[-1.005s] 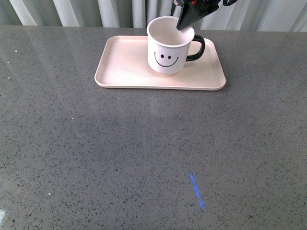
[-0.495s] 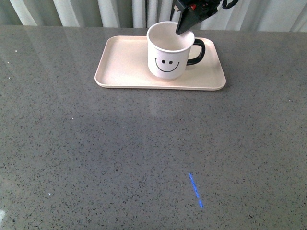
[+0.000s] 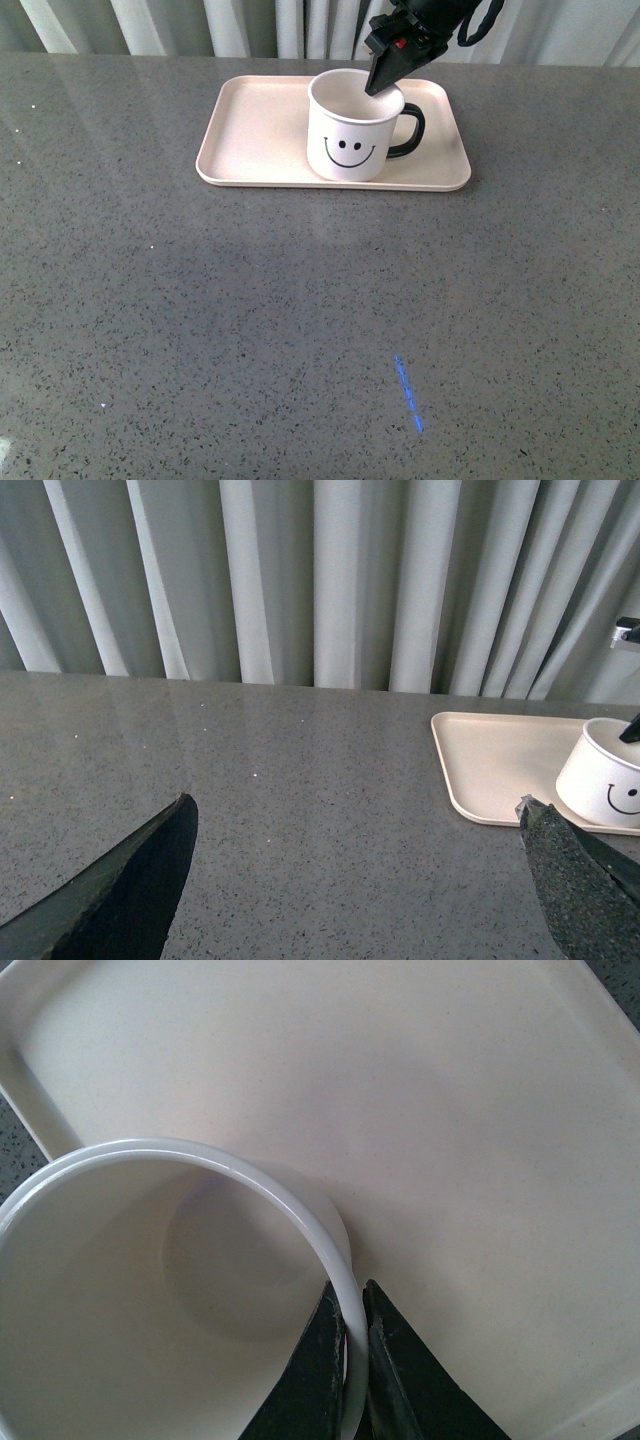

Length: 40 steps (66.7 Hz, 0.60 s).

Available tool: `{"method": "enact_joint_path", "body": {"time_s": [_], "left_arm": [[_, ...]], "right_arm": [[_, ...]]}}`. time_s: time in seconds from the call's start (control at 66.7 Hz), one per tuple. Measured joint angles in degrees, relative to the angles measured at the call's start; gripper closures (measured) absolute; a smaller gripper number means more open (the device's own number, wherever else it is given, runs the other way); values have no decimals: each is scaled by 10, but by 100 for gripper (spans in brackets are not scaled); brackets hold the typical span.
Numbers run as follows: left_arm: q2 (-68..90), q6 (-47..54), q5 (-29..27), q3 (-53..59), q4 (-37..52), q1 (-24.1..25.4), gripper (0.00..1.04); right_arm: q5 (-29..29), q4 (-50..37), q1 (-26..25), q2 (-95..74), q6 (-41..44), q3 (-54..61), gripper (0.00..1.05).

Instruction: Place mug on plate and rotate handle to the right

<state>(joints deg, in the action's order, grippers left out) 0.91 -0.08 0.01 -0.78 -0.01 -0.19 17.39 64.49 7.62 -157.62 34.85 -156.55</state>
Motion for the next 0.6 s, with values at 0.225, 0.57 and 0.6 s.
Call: {"method": "enact_joint_path", "body": {"time_s": [0.225, 0.57, 0.6], "left_arm": [[0, 0, 0, 0, 0, 0, 9], [0, 0, 0, 0, 0, 0, 9], [0, 0, 0, 0, 0, 0, 9]], "right_arm": [[-6, -11, 0, 14, 8, 25, 95], [-1, 43, 2, -12, 7, -67, 48], [-1, 43, 2, -12, 7, -72, 44]]}}
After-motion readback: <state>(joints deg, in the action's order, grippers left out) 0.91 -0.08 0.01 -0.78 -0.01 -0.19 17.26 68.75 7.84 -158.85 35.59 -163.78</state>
